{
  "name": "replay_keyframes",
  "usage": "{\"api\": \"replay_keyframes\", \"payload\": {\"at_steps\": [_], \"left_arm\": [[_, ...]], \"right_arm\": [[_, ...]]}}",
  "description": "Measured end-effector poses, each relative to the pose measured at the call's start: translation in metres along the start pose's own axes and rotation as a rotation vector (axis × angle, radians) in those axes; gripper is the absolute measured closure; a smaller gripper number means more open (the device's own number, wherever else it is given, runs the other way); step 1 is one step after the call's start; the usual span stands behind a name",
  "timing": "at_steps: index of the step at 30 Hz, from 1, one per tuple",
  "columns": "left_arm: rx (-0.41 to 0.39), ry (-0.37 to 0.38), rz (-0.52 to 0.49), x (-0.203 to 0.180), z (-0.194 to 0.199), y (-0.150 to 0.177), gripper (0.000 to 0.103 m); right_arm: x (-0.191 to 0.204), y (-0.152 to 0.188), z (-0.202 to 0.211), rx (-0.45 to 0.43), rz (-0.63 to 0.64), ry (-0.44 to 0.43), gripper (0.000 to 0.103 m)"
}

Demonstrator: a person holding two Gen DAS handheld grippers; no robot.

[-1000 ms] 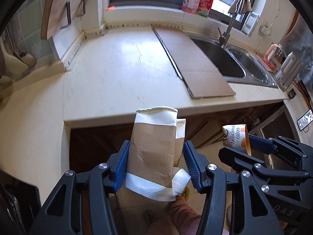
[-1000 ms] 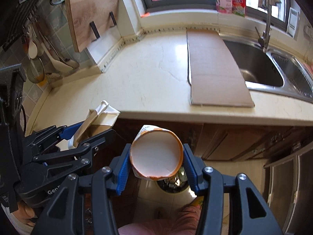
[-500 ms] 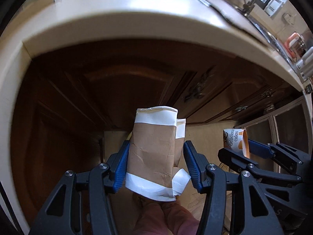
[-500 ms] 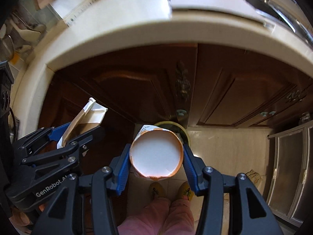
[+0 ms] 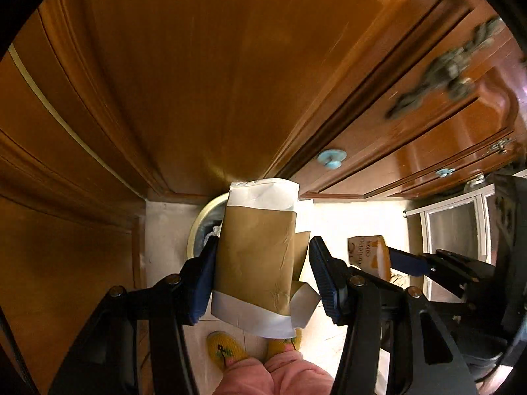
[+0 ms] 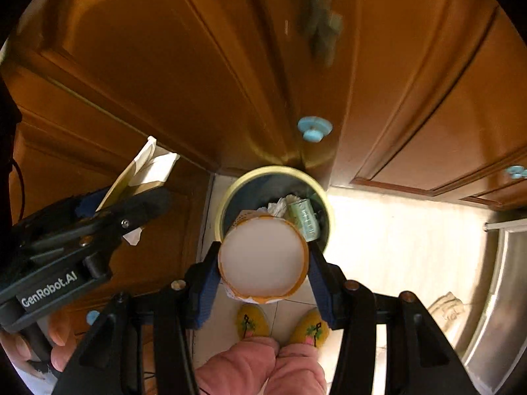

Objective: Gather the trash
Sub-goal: 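Carry both tools down over the bin and open them, dropping wrapper and cup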

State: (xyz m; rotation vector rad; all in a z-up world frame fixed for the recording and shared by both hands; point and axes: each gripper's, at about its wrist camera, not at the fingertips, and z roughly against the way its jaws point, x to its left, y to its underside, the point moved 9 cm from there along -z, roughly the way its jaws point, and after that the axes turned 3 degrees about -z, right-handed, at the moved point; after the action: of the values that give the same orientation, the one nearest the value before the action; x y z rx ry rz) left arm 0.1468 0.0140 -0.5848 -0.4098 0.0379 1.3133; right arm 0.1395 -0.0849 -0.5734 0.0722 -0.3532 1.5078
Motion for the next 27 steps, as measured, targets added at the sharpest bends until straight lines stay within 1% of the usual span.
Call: {"api": "replay_keyframes", "payload": {"at_steps": [4, 6, 7, 8, 9, 10, 11, 12, 14, 18, 27], "left_arm": [[0.026, 0.021, -0.017, 0.003, -0.028, 0.007, 0.05], [0.035, 0.025, -0.013, 0.006, -0.039, 0.012, 0.048], [0.039, 0.028, -0.01, 0.006, -0.043, 0.014, 0.045], [0.044, 0.029, -0.004, 0.008, -0.047, 0.015, 0.038], [0.046, 0.029, 0.004, 0.01, -0.049, 0.015, 0.034], [0.047, 0.034, 0.011, 0.01, -0.052, 0.016, 0.034], [0.049, 0.041, 0.014, 0.011, -0.054, 0.017, 0.033], [0.054, 0.043, 0.017, 0.011, -0.056, 0.019, 0.027], [0.056, 0.039, 0.012, 0.011, -0.06, 0.02, 0.021], [0.061, 0.035, -0.009, 0.005, -0.062, 0.022, 0.013], [0.053, 0.033, -0.033, 0.001, -0.058, 0.019, 0.009]], "right_arm": [[-0.007, 0.002, -0.036, 0.021, -0.005, -0.024, 0.052], [-0.013, 0.002, -0.051, 0.039, -0.021, -0.038, 0.052], [-0.016, 0.002, -0.058, 0.045, -0.028, -0.045, 0.052], [-0.02, 0.001, -0.063, 0.05, -0.033, -0.046, 0.051], [-0.024, 0.001, -0.068, 0.048, -0.038, -0.037, 0.049], [-0.026, 0.0, -0.071, 0.048, -0.042, -0.038, 0.049], [-0.027, 0.0, -0.074, 0.049, -0.048, -0.042, 0.048], [-0.029, 0.0, -0.076, 0.048, -0.054, -0.041, 0.047], [-0.032, 0.0, -0.077, 0.044, -0.062, -0.044, 0.046], [-0.035, 0.001, -0.08, 0.041, -0.067, -0.046, 0.046], [-0.033, 0.005, -0.079, 0.032, -0.077, -0.047, 0.046]]}}
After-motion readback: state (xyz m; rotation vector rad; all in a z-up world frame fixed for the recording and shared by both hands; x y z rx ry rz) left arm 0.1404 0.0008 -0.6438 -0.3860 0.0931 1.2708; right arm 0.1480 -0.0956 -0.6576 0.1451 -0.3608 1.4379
